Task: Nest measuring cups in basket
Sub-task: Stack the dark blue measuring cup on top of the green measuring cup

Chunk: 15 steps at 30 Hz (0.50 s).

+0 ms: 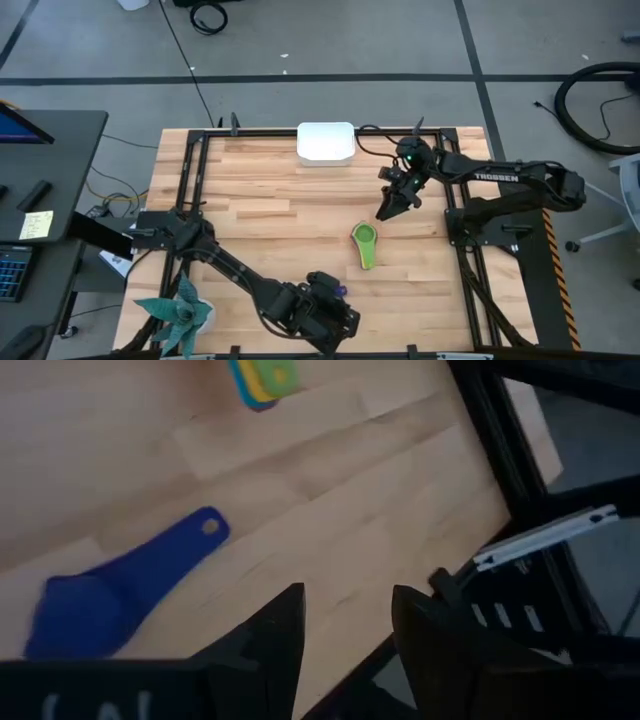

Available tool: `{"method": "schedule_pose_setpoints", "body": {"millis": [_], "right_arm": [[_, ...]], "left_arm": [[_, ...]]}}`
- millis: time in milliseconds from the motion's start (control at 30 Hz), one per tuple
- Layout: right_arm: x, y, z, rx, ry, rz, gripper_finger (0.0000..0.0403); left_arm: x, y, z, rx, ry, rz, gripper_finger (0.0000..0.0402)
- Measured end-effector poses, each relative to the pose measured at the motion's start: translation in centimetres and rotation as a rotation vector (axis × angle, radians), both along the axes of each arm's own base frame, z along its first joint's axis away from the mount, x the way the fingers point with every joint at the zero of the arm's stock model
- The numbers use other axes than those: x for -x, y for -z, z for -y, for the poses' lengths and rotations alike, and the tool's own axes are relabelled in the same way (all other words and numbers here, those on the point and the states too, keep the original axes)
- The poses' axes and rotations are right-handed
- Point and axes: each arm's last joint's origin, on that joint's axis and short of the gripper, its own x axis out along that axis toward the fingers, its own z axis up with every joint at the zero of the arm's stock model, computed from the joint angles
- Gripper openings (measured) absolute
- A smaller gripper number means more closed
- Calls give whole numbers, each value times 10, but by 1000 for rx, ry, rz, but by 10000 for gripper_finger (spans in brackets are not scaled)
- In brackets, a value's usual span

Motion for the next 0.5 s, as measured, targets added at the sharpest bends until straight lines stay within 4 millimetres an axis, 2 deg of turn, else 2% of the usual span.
{"method": "schedule_pose_setpoints", "body": {"millis": [233, 500], "right_arm": [[-2, 0, -6, 7, -16, 1, 177], [-4, 0, -12, 4, -53, 3, 177]], "left_arm": [[-9, -1, -10, -31, 135, -35, 156], [-26, 4, -46, -125, 332, -151, 156]]}}
